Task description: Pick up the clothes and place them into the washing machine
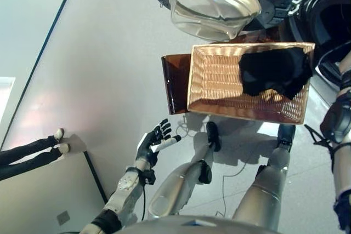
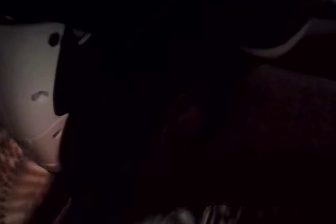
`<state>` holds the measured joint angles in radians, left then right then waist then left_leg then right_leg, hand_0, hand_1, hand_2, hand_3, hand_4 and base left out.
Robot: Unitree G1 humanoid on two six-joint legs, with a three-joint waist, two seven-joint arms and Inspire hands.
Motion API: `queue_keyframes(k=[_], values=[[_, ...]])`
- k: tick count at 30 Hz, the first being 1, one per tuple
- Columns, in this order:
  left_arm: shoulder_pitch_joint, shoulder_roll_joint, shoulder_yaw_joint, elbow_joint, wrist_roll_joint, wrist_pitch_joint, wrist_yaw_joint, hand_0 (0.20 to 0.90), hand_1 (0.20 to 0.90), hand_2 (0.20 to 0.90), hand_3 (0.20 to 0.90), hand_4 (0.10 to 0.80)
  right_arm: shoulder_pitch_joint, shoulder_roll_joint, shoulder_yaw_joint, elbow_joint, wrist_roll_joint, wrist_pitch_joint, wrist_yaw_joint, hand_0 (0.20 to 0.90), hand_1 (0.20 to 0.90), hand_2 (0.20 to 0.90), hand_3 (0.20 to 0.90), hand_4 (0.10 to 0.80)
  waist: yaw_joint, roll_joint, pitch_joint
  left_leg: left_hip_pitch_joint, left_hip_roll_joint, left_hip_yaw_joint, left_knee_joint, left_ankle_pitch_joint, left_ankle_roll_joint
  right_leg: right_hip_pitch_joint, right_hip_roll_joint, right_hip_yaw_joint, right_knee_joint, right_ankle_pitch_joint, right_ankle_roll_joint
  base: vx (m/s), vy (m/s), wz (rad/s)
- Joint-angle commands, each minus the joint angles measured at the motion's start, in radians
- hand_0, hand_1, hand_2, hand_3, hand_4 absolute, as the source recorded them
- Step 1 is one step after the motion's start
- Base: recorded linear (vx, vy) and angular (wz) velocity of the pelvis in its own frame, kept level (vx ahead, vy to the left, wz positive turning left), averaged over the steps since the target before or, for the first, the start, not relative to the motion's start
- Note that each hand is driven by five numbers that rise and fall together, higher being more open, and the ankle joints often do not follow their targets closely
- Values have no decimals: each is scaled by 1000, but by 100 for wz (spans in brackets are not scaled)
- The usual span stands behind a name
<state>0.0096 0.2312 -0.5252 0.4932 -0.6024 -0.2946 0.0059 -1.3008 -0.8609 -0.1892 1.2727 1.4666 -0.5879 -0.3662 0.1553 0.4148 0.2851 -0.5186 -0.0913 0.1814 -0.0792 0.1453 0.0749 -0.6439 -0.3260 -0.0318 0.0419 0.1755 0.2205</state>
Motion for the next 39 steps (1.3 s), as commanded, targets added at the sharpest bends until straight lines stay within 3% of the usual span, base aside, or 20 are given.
queue_keyframes(k=[1,3,25,31,34,39], values=[[26,72,8,-61,-20,-65,25,900,900,900,900,800,-145,-240,247,-60,-229,55,-55,900,900,900,900,800,18,23,-93,20,54,8,-8,-19,-137,-101,48,6,157,-64,-66,-28,-13,6],[31,78,11,-77,-14,-63,33,900,900,900,900,800,-161,-240,278,-50,-308,87,-102,900,900,900,900,800,15,25,-89,19,55,9,-8,-18,-135,-102,48,4,157,-61,-65,0,0,0],[52,95,31,-91,-12,-61,43,900,900,900,900,800,-79,-214,220,-81,-330,94,-133,900,900,900,900,800,14,20,-93,20,46,-4,-8,-20,-138,-81,48,-11,132,-48,-68,-2,-1,-1],[57,100,34,-107,-8,-61,40,900,900,900,900,800,-23,-211,221,-56,-419,143,-165,900,900,900,900,800,18,12,-95,20,43,-5,-8,-17,-137,-72,45,-17,123,-41,-66,0,0,0],[60,119,44,-125,2,-67,38,900,900,900,900,800,28,-202,303,-12,-654,268,-221,900,900,900,900,800,17,-5,-91,25,40,-6,-8,-15,-135,-57,41,-27,115,-31,-67,-17,12,2],[55,122,61,-120,8,-69,60,900,900,900,900,800,75,-135,335,0,-835,356,-308,900,900,900,900,800,6,-29,-85,34,37,-8,-8,-16,-132,-31,40,-38,98,-19,-66,-22,30,9]])
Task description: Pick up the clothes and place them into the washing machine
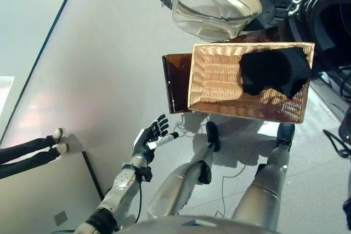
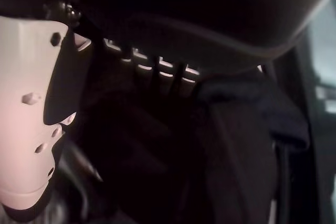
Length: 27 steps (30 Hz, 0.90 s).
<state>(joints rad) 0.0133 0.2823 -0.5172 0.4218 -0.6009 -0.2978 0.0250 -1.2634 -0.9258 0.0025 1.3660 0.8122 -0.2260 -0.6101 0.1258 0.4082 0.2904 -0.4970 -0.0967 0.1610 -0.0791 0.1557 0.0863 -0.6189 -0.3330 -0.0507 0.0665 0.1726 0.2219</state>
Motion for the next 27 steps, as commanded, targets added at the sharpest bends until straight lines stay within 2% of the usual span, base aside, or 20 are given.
queue_keyframes(k=[1,9,14,18,21,27], values=[[53,71,51,-57,6,-67,44,900,900,900,900,800,46,-58,149,-87,-223,13,-84,900,900,900,900,800,34,-25,-90,15,41,11,-8,-28,-141,-52,45,-19,71,-13,-67,-7,46,4],[48,50,67,-45,17,-59,78,900,900,900,900,800,134,32,156,-74,-499,165,-246,900,900,900,900,800,31,-50,-96,36,36,0,-8,-30,-136,0,39,-37,49,-2,-66,5,30,1],[37,28,75,-26,21,-61,96,900,900,900,900,800,214,96,106,-128,-502,149,-266,900,900,900,900,800,25,-81,-95,53,39,-7,-8,-35,-135,33,38,-53,34,2,-65,4,3,2],[27,13,85,1,31,-64,111,900,900,900,900,800,295,183,80,-180,-502,124,-273,900,900,900,900,800,18,-107,-92,69,44,-13,-8,-41,-134,57,42,-58,32,1,-66,6,-8,7],[23,9,107,15,37,-61,125,900,900,900,900,800,364,262,59,-301,-526,105,-296,900,900,900,900,800,3,-133,-87,83,48,-12,-8,-46,-132,72,46,-58,33,1,-67,6,-7,4],[22,11,125,35,49,-63,138,900,900,900,900,800,446,370,39,-395,-535,70,-302,900,900,900,900,800,-3,-159,-91,107,50,-15,-8,-54,-126,97,47,-63,35,-4,-70,2,-1,-1]])
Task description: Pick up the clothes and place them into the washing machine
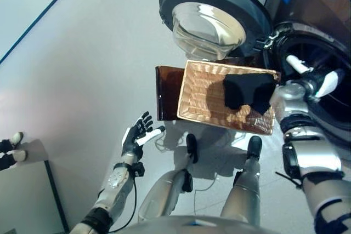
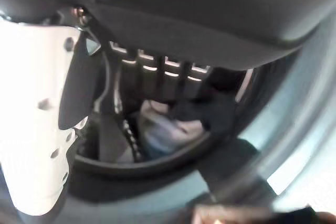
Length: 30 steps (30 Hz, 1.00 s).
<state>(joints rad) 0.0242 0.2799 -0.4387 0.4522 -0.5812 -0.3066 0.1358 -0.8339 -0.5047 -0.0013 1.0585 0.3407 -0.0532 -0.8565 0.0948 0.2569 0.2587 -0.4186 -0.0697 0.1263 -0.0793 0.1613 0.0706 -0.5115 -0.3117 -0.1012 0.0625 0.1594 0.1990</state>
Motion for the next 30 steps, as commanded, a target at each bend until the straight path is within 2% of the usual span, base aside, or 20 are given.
queue_keyframes(k=[1,8,14,16,19,25,30], values=[[14,15,50,4,30,-54,31,900,900,900,900,800,35,-36,41,-118,-72,-103,-59,900,900,900,900,800,25,-11,-59,34,23,18,-8,-61,-110,-7,26,-12,39,9,-48,0,0,0],[7,18,71,21,44,-53,38,900,900,900,900,800,98,44,58,-179,-88,-125,-40,900,900,900,900,800,27,-35,-69,57,24,15,-8,-70,-107,23,28,-21,28,9,-47,0,0,0],[-7,4,102,66,78,-54,40,900,900,900,900,800,250,93,130,-363,-170,-148,61,900,900,900,900,800,5,-67,-65,80,29,13,-8,-73,-108,45,32,-25,28,12,-47,0,0,0],[-9,-2,107,86,96,-68,39,900,900,900,900,800,295,79,171,-376,-254,-140,98,900,900,900,900,800,1,-78,-64,91,30,10,-8,-74,-109,62,33,-28,23,13,-47,0,0,0],[-21,-6,136,137,134,-84,25,900,900,900,900,800,325,6,271,-357,-486,-64,167,900,900,900,900,800,-4,-103,-65,101,32,6,-8,-75,-112,83,36,-39,9,18,-44,12,-30,0],[-31,-13,165,191,178,-96,-21,900,900,900,900,800,272,-147,462,-310,-926,32,257,900,900,900,900,800,7,-136,-73,105,37,-8,-8,-76,-117,101,43,-57,-14,27,-40,11,-30,0],[-43,-24,164,209,185,-88,-36,900,900,900,900,800,186,-176,597,-246,-1146,96,324,900,900,900,900,800,15,-155,-65,101,42,-15,-8,-70,-119,99,50,-62,-17,31,-42,0,-20,5]])
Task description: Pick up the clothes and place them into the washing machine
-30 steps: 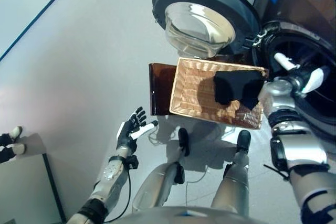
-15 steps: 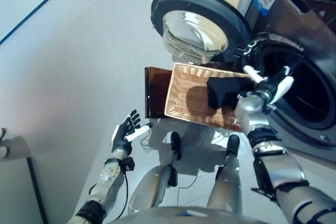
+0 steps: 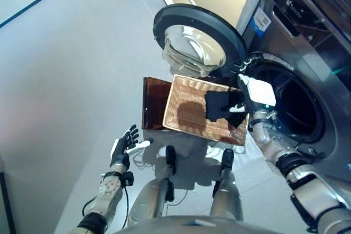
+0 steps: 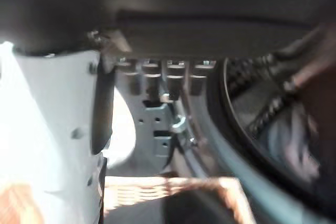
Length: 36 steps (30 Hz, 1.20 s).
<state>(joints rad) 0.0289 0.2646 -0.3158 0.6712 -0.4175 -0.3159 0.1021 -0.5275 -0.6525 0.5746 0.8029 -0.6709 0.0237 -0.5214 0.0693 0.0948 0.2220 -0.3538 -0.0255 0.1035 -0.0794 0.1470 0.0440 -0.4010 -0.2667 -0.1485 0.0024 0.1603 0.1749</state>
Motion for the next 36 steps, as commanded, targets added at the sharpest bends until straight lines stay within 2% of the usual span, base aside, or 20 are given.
queue_keyframes(k=[1,7,14,22,31,36], values=[[-49,-9,41,-6,20,-79,-1,900,900,900,900,800,-140,-33,39,24,-164,35,-4,900,900,900,900,800,43,4,-24,38,0,7,-8,-58,-94,-8,7,-16,44,27,-18,0,0,0],[-63,-16,23,-41,-2,-86,5,900,900,900,900,800,-243,9,122,137,-237,72,28,900,900,900,900,800,60,4,5,18,5,-3,-8,-45,-101,-15,13,-25,37,34,-21,0,0,0],[-76,-12,23,-116,-38,-100,32,900,900,900,900,800,-308,60,133,224,-192,82,28,900,900,900,900,800,77,23,45,-23,5,-22,-8,-20,-114,-32,13,-41,28,44,-23,-13,-11,8],[-89,-13,51,-182,-57,-118,65,900,900,900,900,800,-303,113,124,263,-170,83,18,900,900,900,900,800,88,48,74,-53,-1,-39,-8,-11,-121,-52,1,-56,35,46,-25,-12,-3,9],[-74,4,65,-294,-99,-128,54,900,900,900,900,800,-319,117,112,302,-148,86,9,900,900,900,900,800,103,72,101,-85,-6,-46,-8,0,-123,-86,-4,-57,32,55,-24,-7,3,0],[-50,42,83,-434,-129,-135,41,900,900,900,900,800,-370,82,100,336,-112,93,6,900,900,900,900,800,113,95,142,-137,-8,-52,-8,20,-127,-142,-3,-47,44,63,-26,-57,-1,2]])
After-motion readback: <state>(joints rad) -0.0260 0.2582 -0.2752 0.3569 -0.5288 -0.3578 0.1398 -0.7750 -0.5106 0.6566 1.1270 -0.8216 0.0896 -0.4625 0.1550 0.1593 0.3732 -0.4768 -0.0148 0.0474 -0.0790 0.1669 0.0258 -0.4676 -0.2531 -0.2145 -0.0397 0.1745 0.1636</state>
